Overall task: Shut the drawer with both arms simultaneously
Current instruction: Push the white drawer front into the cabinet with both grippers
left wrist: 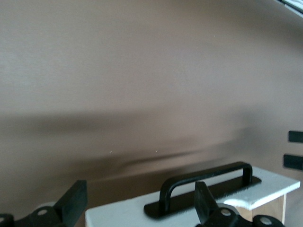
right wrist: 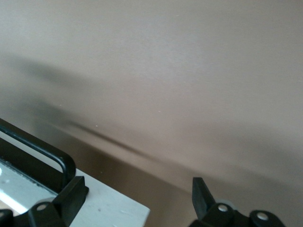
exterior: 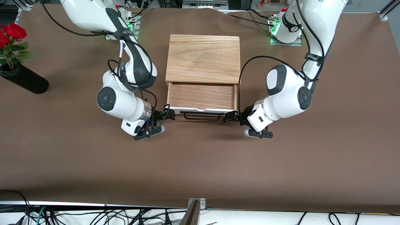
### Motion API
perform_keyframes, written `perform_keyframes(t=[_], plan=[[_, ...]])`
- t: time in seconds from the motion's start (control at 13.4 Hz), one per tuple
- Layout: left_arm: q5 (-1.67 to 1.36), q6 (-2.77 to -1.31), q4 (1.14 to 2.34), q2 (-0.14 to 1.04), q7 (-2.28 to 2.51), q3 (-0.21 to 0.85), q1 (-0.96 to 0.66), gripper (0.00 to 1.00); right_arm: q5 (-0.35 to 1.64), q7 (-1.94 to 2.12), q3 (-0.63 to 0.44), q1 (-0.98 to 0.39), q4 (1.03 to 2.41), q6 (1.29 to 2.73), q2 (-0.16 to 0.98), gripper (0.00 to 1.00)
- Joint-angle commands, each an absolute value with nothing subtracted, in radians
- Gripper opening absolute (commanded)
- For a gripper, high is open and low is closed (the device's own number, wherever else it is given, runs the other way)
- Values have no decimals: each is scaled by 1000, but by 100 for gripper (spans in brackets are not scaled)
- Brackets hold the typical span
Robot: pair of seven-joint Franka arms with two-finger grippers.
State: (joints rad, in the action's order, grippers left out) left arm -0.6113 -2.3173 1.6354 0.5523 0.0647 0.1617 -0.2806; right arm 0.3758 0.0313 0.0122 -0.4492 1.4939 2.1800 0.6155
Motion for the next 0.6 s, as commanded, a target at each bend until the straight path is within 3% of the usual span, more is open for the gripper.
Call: perform_keyframes(t=[0.0, 0.52], plan=[[-658, -2339, 1621, 583, 58, 163, -316, 100, 393, 31, 44, -451, 1488, 2217, 635, 100], [-658, -2243, 1634, 583, 58, 169, -316, 100, 476, 37, 61, -472, 1489, 2204, 647, 100]])
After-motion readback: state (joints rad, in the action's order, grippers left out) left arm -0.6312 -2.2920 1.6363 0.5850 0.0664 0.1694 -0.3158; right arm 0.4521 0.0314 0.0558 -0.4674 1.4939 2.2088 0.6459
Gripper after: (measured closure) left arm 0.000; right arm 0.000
